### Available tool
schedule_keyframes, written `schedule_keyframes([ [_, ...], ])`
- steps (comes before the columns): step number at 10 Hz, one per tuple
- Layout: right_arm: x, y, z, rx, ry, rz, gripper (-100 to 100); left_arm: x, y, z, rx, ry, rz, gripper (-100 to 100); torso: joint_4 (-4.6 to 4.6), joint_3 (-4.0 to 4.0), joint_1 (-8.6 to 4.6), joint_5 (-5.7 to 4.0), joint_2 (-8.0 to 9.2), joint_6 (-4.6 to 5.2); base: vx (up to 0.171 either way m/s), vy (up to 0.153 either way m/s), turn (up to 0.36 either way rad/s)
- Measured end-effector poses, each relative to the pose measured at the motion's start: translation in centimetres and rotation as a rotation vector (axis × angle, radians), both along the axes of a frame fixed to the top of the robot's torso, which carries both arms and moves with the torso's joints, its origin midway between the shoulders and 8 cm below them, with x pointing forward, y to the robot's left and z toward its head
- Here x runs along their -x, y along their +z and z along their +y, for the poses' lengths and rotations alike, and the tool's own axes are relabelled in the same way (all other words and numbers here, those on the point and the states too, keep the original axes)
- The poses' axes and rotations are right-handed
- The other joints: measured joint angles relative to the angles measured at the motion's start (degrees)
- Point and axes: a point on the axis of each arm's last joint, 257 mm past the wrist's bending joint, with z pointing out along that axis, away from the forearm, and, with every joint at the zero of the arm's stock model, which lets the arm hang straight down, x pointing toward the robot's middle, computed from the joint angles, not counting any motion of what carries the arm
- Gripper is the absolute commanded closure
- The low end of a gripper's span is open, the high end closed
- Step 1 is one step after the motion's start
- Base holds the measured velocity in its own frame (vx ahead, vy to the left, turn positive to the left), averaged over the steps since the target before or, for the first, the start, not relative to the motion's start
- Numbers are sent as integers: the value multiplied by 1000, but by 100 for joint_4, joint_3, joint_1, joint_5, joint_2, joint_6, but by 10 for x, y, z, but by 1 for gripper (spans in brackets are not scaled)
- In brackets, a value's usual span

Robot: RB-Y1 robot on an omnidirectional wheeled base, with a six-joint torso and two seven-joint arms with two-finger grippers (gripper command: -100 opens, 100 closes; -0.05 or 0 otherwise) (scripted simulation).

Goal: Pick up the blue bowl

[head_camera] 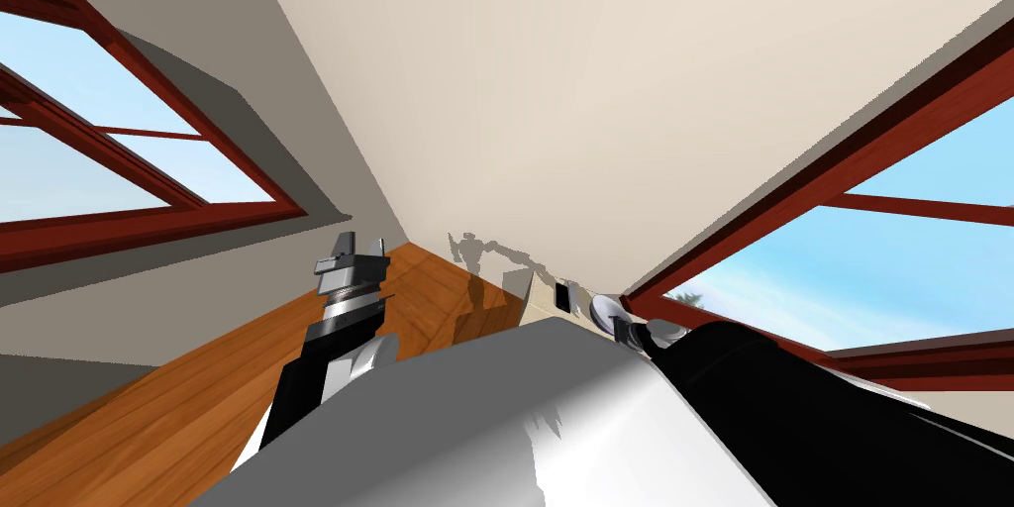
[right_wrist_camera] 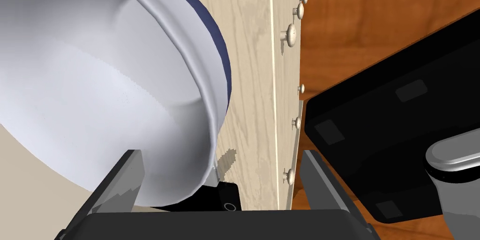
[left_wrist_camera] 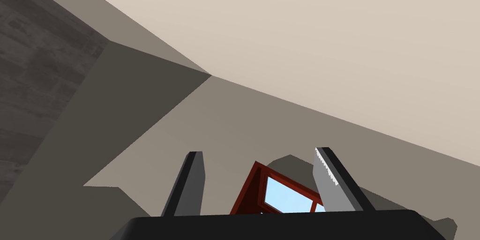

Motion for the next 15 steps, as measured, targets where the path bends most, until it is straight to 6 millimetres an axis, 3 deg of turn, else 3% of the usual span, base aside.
schedule_keyframes([
  [3,-6,-6,12,1,14,-1,-100,0,0,0,0,0,0,0,0,1,-5,0,2,-2,1,1,-3],
  [11,-5,-6,13,1,15,-1,-100,0,0,0,0,0,0,0,1,2,-5,-1,3,-1,0,0,0],
  [14,3,-24,24,3,-2,2,-100,0,0,0,0,0,0,0,2,5,-18,-15,9,-7,-21,-25,68],
  [15,3,-24,24,4,-3,1,100,0,0,0,0,0,0,0,1,2,-16,-15,3,-5,-2,-5,5],
])
